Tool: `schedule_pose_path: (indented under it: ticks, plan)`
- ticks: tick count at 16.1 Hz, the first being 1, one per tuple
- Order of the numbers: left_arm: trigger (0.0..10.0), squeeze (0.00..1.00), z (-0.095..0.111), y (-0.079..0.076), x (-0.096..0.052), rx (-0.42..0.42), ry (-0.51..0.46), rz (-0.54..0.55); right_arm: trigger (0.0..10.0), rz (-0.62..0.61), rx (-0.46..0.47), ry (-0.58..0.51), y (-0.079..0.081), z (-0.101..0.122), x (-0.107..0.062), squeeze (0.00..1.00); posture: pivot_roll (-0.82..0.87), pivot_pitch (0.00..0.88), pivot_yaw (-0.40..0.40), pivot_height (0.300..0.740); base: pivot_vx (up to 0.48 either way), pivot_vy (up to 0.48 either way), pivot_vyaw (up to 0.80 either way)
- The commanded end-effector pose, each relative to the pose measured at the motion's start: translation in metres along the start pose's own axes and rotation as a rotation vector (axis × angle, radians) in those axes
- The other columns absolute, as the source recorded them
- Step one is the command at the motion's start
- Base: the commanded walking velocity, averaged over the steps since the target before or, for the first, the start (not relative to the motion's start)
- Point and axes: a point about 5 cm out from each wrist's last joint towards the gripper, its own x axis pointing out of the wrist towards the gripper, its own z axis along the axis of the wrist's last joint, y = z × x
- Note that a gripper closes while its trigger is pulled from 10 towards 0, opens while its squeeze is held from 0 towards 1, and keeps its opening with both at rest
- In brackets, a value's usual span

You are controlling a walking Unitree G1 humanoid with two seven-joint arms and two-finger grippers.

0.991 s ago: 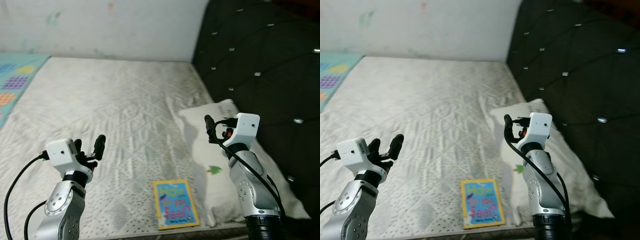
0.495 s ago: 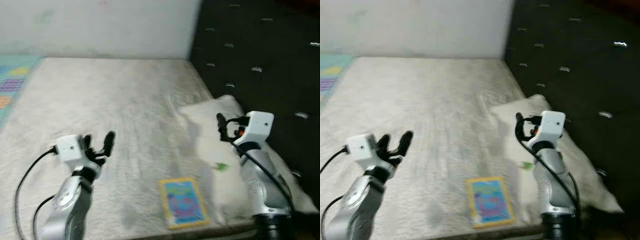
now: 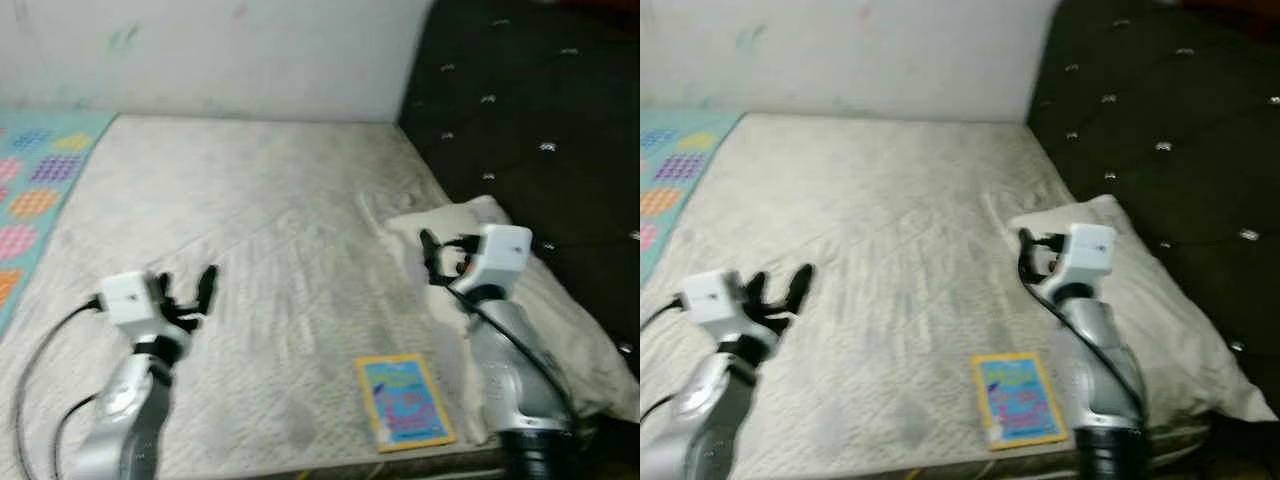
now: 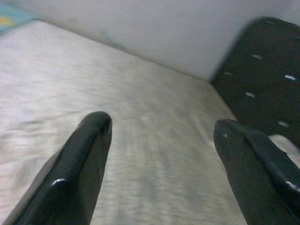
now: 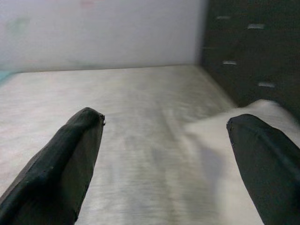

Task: Clean up the room

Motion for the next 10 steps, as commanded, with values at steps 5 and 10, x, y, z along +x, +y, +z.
schedule_pose_path:
  ticks: [5, 10]
  plan:
    - [10.0, 0.00, 0.0020, -0.0029, -0.0004, -0.010, -0.013, -0.017, 10.0, 0.007, -0.015, -0.019, -0.0015, 0.0062, 0.0021, 0.00, -0.02, 0.000, -0.032, 0.740, 0.000, 0.000, 0.16]
    - [10.0, 0.00, 0.0004, 0.0008, 0.0004, -0.026, -0.005, 0.034, 10.0, 0.020, -0.016, -0.007, 0.0012, 0.0036, 0.0023, 0.00, -0.02, 0.000, -0.037, 0.740, 0.000, 0.000, 0.00]
